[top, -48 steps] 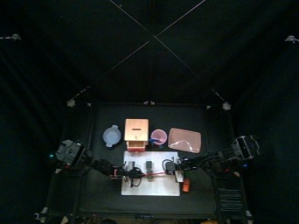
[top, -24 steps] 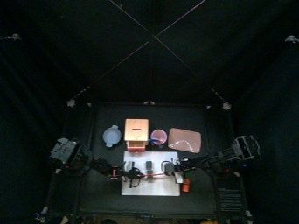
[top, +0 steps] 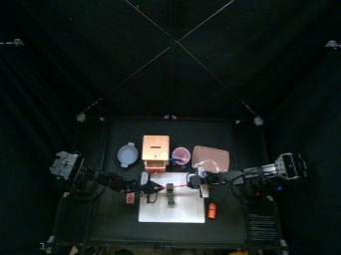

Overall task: Place sushi on board then cut the sushi with the knife then place the pieces on the plate
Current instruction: Cut the sushi into 4 pieces

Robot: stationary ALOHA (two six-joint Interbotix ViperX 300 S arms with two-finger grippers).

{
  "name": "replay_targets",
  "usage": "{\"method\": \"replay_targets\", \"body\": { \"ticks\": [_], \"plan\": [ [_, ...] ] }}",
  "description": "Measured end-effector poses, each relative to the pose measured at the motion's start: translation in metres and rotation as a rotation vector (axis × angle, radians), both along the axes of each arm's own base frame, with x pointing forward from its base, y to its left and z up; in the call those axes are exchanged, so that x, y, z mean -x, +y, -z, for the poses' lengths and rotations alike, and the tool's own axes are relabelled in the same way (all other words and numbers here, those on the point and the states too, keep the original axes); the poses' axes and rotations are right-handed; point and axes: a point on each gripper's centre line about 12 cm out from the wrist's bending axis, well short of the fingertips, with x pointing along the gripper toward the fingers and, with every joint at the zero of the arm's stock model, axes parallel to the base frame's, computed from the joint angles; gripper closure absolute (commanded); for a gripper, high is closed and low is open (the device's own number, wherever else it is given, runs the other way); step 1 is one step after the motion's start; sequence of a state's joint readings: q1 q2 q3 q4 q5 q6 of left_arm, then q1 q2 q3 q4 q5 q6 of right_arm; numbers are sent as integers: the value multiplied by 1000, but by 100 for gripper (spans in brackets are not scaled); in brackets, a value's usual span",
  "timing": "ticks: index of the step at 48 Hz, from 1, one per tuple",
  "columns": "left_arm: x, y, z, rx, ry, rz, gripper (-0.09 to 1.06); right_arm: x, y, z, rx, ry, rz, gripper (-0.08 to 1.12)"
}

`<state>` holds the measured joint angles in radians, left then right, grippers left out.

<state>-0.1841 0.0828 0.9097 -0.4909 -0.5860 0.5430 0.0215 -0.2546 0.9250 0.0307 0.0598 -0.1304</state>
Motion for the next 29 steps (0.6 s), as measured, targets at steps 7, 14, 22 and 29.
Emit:
{"method": "replay_targets", "body": {
  "ticks": [7,14,22,29],
  "plan": [
    [0,0,3,-1,8,-1,58,0,1,5,-6,17,2,69],
    [0,1,10,-5,29,-3,58,-1,1,10,-11,32,7,69],
    [0,3,14,-11,39,-7,58,-1,1,11,-11,37,8,69],
    [0,5,15,-10,41,-11,59,-1,1,11,-11,37,8,69]
  ]
}}
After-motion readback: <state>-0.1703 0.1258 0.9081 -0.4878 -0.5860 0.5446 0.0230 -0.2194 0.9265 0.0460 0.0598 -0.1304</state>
